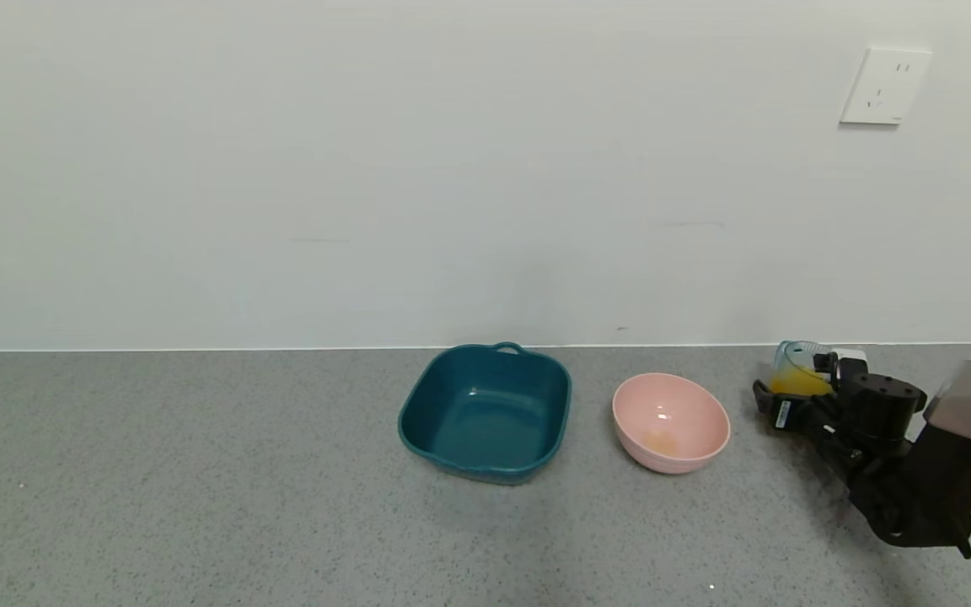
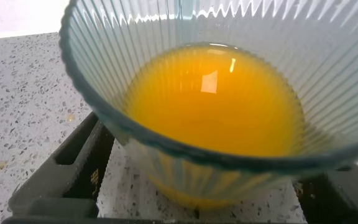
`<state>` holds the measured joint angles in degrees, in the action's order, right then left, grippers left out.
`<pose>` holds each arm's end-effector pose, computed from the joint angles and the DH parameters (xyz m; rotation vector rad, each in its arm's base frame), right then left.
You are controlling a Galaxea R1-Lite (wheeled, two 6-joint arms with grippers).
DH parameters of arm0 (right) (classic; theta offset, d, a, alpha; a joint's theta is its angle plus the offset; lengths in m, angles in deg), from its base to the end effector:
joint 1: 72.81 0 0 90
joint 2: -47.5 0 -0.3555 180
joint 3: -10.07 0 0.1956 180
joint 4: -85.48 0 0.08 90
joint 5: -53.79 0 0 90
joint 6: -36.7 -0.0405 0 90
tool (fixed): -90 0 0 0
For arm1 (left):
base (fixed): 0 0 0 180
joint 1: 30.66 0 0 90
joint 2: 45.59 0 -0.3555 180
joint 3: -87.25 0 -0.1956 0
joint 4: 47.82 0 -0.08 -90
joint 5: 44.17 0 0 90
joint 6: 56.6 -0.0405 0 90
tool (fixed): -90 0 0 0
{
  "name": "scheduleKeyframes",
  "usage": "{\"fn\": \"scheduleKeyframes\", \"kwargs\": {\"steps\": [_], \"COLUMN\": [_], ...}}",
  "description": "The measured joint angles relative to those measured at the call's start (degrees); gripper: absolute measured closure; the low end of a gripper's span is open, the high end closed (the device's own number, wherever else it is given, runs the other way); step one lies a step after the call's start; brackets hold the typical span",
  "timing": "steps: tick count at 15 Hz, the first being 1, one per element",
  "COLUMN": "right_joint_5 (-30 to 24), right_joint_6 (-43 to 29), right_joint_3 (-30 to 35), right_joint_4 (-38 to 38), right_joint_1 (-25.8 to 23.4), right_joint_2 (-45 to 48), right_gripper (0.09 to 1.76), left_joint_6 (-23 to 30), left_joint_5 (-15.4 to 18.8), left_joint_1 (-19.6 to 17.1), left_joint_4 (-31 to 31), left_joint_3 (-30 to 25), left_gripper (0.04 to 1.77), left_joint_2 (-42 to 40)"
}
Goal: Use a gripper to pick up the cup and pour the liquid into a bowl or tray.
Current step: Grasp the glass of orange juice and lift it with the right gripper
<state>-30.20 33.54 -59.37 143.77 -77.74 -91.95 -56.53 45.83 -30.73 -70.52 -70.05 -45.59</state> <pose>0.4527 -0.0433 0.0229 0.0529 0.1996 -0.1959 -0.0546 -0.0001 0.0755 -0.0012 0.0000 0.0012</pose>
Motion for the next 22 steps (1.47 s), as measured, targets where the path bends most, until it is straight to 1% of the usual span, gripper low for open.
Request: {"fn": "scheduleKeyframes", "kwargs": {"steps": [12,13,14,16,22], "right_joint_5": [0.0,0.0,0.0,-0.1,-0.1], "right_joint_6": [0.0,0.0,0.0,0.1,0.1], "right_joint_3": [-1.2,-1.2,-1.2,-1.2,-1.2], "right_joint_4": [-0.1,0.0,0.0,0.0,-0.1], "right_joint_1": [-0.2,-0.2,-0.2,-0.4,-0.5], "right_joint_2": [-0.7,-0.8,-0.9,-1.0,-0.9], "right_gripper": [0.14,0.32,0.45,0.49,0.49], "left_joint_6": [0.0,0.0,0.0,0.0,0.0], "left_joint_5": [0.0,0.0,0.0,0.0,0.0], "left_joint_1": [0.0,0.0,0.0,0.0,0.0], "left_joint_4": [0.0,0.0,0.0,0.0,0.0], "left_joint_3": [0.0,0.0,0.0,0.0,0.0], "left_gripper": [0.09,0.09,0.09,0.09,0.09], "left_joint_2": [0.0,0.0,0.0,0.0,0.0]}}
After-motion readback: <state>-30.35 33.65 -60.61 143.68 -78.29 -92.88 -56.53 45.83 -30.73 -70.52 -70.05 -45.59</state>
